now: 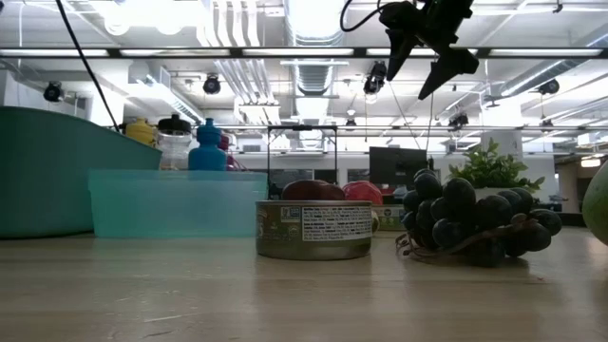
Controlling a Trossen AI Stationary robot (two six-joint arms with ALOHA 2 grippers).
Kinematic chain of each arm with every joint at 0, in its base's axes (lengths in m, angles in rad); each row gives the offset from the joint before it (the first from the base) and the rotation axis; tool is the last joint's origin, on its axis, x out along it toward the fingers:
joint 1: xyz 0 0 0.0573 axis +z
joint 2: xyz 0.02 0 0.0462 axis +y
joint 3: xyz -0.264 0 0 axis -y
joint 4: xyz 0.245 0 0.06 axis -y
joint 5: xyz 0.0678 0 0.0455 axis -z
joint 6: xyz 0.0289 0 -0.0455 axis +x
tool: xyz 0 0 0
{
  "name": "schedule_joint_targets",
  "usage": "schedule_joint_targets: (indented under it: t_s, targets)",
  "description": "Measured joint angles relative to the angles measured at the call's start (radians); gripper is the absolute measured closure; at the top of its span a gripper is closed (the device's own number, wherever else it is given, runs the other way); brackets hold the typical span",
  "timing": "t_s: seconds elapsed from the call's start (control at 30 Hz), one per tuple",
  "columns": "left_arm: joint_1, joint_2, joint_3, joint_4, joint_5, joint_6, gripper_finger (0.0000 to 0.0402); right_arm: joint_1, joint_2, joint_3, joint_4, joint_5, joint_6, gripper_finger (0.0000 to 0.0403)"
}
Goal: Pick & Place Food Item
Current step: Put the tangerine into the green bin
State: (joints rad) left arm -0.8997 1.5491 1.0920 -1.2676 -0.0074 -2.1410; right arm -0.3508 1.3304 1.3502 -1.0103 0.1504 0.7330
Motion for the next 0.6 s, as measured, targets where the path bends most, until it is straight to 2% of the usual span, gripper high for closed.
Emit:
schedule_joint_targets:
  t_s: [0.3, 0.6]
  targets:
    - [-0.006, 0.078, 0.0, -0.013, 0.0, -0.06, 0.0052, 0.0, 0.0, 0.0, 0.0, 0.0, 0.0, 0.0025]
    - [-0.007, 0.104, -0.002, -0.048, -0.072, -0.086, 0.0109, 0.0, 0.0, 0.0, 0.0, 0.0, 0.0, 0.0025]
